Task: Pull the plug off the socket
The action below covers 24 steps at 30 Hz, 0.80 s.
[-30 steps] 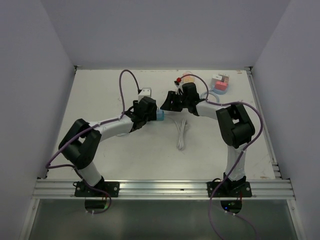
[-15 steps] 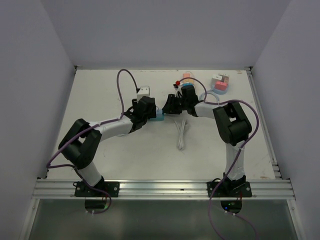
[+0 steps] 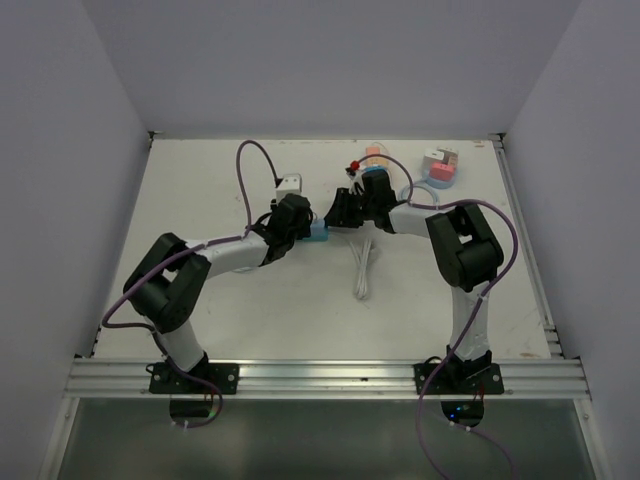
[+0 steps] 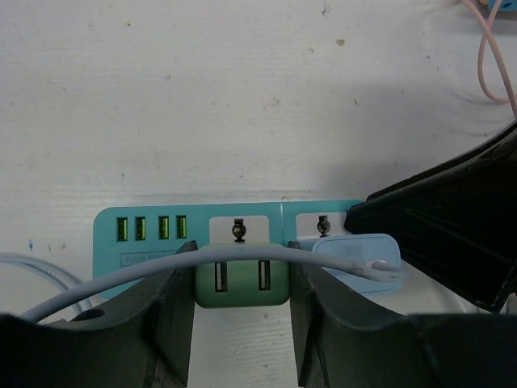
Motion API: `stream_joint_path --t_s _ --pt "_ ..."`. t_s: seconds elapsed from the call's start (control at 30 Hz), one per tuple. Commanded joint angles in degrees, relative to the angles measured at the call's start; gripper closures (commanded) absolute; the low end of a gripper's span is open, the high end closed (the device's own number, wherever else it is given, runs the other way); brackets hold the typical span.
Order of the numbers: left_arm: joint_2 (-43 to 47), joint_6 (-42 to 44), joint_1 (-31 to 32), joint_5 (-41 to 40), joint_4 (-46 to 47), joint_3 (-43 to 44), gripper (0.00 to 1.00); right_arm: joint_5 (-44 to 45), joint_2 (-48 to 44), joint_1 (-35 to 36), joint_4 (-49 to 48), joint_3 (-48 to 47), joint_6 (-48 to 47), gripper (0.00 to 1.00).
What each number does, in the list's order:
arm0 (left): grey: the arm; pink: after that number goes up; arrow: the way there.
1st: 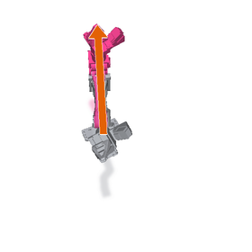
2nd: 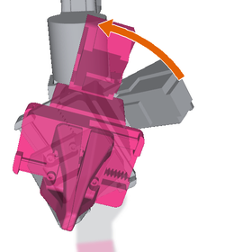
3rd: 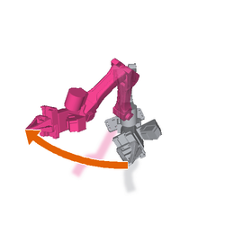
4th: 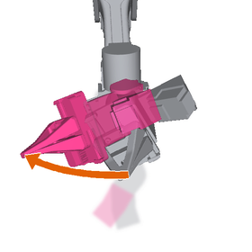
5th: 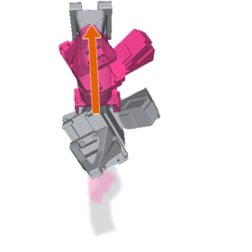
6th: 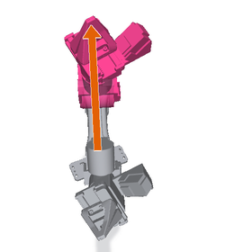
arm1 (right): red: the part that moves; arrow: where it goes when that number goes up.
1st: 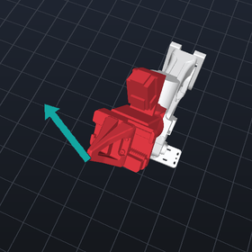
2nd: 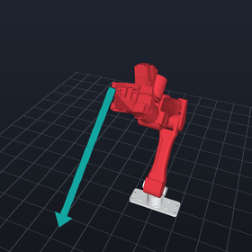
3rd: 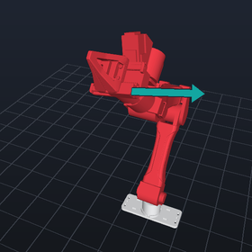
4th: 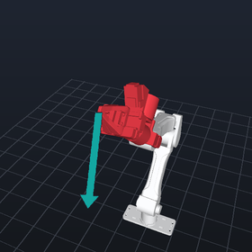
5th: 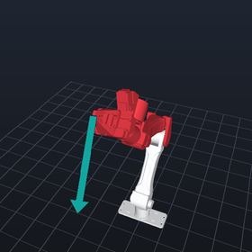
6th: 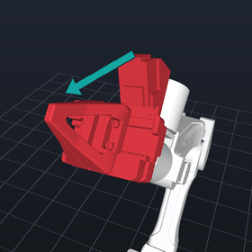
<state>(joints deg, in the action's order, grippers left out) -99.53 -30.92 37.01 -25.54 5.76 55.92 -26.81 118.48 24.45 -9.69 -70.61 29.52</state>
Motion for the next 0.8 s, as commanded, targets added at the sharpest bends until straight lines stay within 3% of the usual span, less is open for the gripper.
stream_joint_path --t_s 0.0,0.13,0.27,0.77 --pt "0.12 0.07 -1.16 -1.18 1.62 -0.11 0.6 2.72 2.2 0.16 4.24 -0.76 -3.06 0.62" --pt "1.53 0.42 -1.16 -0.39 1.54 0.24 0.85 5.0 3.08 0.16 6.61 -1.9 -3.5 0.66" --pt "2.58 0.42 -1.16 0.66 1.01 0.59 0.99 7.64 4.31 0.6 11.0 -3.48 -4.9 0.68" --pt "5.31 0.86 -1.07 2.51 -0.57 3.67 1.0 17.49 7.38 4.29 21.56 -9.37 -9.39 0.69"
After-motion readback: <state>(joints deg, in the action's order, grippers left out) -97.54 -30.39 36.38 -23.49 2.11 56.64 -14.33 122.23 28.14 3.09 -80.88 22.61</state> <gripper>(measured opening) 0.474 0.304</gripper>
